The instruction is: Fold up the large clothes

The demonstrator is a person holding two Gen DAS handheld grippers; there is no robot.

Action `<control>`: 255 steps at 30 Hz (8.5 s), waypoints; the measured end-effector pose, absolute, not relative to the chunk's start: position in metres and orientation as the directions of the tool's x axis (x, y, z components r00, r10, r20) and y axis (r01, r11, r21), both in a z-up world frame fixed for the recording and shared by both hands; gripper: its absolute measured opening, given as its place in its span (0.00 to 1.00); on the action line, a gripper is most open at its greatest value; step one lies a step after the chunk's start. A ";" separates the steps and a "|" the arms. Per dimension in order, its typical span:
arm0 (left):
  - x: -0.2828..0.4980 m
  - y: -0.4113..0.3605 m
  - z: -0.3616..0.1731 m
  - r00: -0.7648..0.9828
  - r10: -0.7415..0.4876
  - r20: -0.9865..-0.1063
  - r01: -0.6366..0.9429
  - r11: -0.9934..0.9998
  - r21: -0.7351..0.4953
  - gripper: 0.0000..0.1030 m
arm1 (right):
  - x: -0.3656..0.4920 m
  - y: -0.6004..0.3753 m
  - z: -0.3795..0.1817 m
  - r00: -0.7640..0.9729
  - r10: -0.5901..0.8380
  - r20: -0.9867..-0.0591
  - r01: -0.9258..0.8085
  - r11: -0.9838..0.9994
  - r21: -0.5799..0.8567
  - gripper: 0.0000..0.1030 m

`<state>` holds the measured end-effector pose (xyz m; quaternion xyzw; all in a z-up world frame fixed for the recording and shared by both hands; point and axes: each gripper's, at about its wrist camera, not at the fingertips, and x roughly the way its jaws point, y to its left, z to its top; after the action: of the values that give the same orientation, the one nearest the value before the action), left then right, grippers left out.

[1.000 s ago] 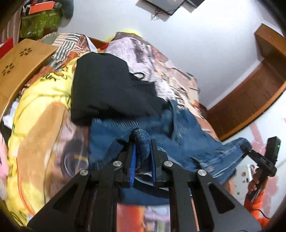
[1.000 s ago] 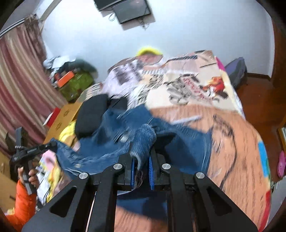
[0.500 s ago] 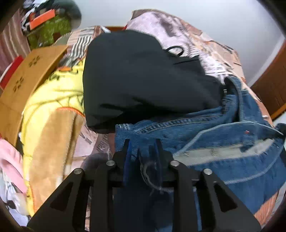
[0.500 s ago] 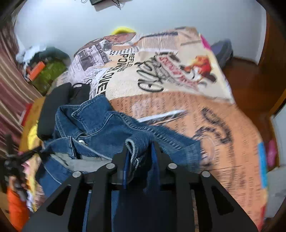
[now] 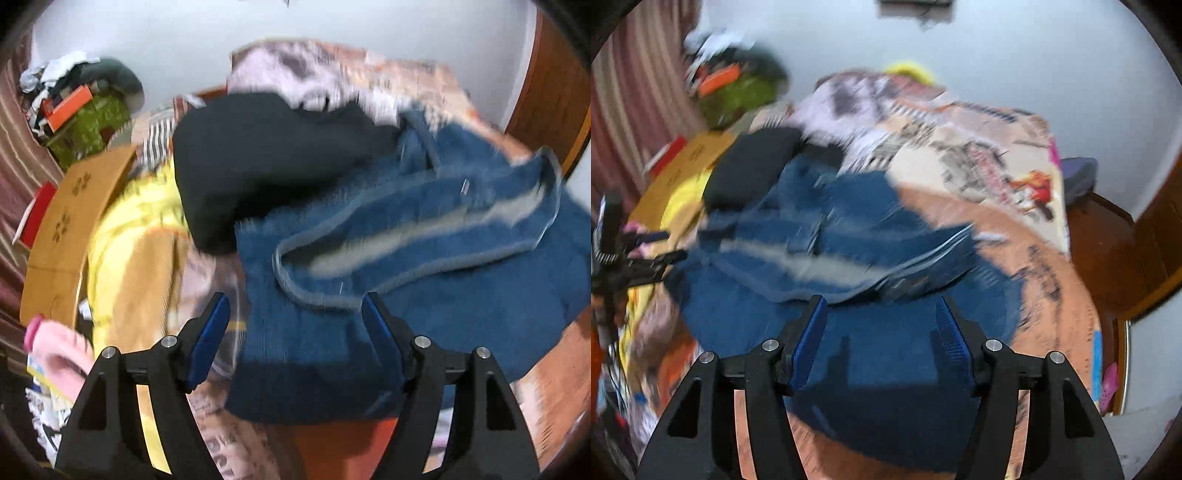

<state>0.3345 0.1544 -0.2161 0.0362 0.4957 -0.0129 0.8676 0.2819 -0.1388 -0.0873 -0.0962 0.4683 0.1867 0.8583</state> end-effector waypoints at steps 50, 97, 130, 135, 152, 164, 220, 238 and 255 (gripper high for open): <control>0.276 0.193 -0.242 0.500 0.020 -0.866 -0.298 0.943 -0.150 0.71 | 0.274 -0.086 -0.146 0.464 0.121 -0.877 -0.418 0.903 -0.097 0.56; 0.325 0.218 -0.324 0.564 -0.321 -0.761 -0.591 0.487 -0.644 0.73 | 0.267 -0.082 -0.152 0.515 0.141 -0.845 -0.413 0.905 -0.100 0.61; 0.310 0.061 -0.054 0.846 -0.232 -0.479 -0.035 0.874 -0.485 0.18 | 0.261 -0.129 -0.101 0.439 0.394 -0.808 -0.380 0.896 0.231 0.61; 0.325 -0.014 -0.052 0.799 -0.346 -0.491 0.106 0.886 -0.451 0.17 | 0.257 -0.196 -0.076 0.556 0.305 -0.773 -0.274 0.946 0.176 0.61; 0.313 -0.166 -0.148 0.495 -0.424 -0.758 0.344 0.897 -0.277 0.25 | 0.219 -0.284 -0.088 0.542 0.180 -0.821 -0.119 0.983 0.137 0.61; 0.290 -0.165 -0.119 0.506 -0.446 -0.738 0.450 0.867 -0.215 0.50 | 0.212 -0.289 -0.078 0.573 0.176 -0.801 -0.115 0.984 0.134 0.61; 0.371 0.029 -0.201 0.449 -0.284 -0.847 0.159 0.958 -0.237 0.79 | 0.325 -0.212 -0.117 0.361 0.403 -0.841 -0.232 0.912 0.338 0.73; 0.438 0.032 -0.260 0.246 -0.599 -0.762 0.089 0.797 -0.597 0.81 | 0.358 -0.228 -0.157 0.167 0.546 -0.821 -0.179 0.836 0.519 0.83; 0.416 0.017 -0.244 0.267 -0.588 -0.763 0.129 0.807 -0.577 0.55 | 0.337 -0.227 -0.141 0.190 0.569 -0.800 -0.181 0.821 0.541 0.51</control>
<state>0.4159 0.0171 -0.2437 -0.2055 0.5586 -0.2332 0.7690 0.3368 -0.2267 -0.1412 0.1657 0.5856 0.2488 0.7534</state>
